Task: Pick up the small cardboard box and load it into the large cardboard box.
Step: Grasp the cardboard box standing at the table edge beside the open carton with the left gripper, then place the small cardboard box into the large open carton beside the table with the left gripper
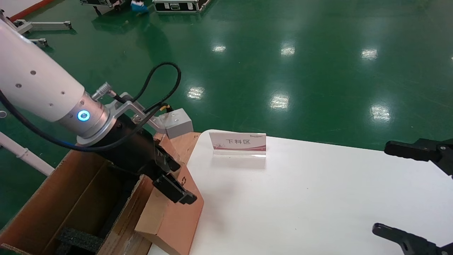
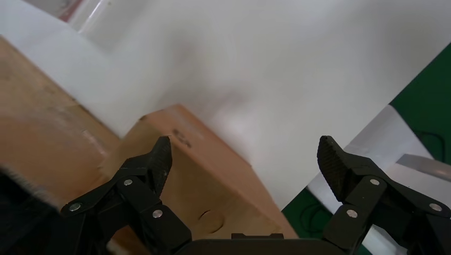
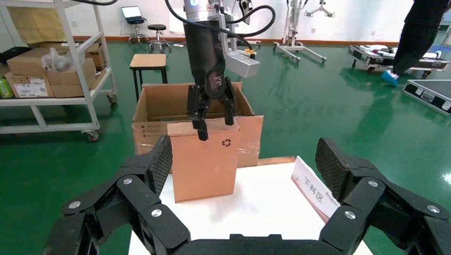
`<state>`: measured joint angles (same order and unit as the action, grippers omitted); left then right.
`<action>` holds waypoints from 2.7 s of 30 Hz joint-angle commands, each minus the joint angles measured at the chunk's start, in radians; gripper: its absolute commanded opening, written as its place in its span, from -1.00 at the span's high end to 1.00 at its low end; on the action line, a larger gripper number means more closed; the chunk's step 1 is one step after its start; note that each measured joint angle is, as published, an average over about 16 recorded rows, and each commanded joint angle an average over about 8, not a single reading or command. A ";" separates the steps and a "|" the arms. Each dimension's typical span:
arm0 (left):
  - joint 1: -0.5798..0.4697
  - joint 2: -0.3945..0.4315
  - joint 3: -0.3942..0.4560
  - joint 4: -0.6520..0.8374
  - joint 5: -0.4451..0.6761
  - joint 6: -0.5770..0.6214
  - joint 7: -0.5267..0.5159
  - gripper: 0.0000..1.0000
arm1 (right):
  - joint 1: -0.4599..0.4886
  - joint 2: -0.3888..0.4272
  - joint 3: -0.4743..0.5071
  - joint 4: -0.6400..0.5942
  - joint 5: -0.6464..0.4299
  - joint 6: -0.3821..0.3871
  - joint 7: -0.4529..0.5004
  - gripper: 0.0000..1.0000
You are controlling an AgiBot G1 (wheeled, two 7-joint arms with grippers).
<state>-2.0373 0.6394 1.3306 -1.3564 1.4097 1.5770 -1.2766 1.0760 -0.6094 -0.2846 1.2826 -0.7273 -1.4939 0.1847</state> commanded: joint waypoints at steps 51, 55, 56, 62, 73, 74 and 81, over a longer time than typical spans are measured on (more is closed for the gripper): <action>-0.142 0.072 0.421 0.000 -0.013 -0.077 -0.163 1.00 | 0.000 0.001 -0.002 0.000 0.002 0.001 -0.001 1.00; -0.142 0.072 0.419 0.000 -0.013 -0.076 -0.163 1.00 | 0.000 0.001 -0.002 0.000 0.002 0.001 -0.001 1.00; -0.142 0.072 0.419 0.000 -0.013 -0.076 -0.163 1.00 | 0.000 0.001 -0.002 0.000 0.002 0.001 -0.001 1.00; -0.143 0.072 0.417 0.000 -0.014 -0.074 -0.164 1.00 | 0.000 0.001 -0.002 0.000 0.002 0.001 -0.001 1.00; -0.143 0.071 0.416 0.000 -0.014 -0.073 -0.164 1.00 | 0.000 0.001 -0.002 0.000 0.002 0.001 -0.001 1.00; -0.143 0.071 0.416 0.000 -0.014 -0.073 -0.164 1.00 | 0.000 0.001 -0.002 0.000 0.002 0.001 -0.001 1.00; -0.146 0.073 0.414 0.008 -0.015 -0.074 -0.161 1.00 | 0.000 0.001 -0.002 0.000 0.002 0.001 -0.001 1.00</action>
<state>-2.1955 0.7115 1.7371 -1.3461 1.3923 1.5011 -1.4331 1.0764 -0.6083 -0.2871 1.2821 -0.7254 -1.4926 0.1834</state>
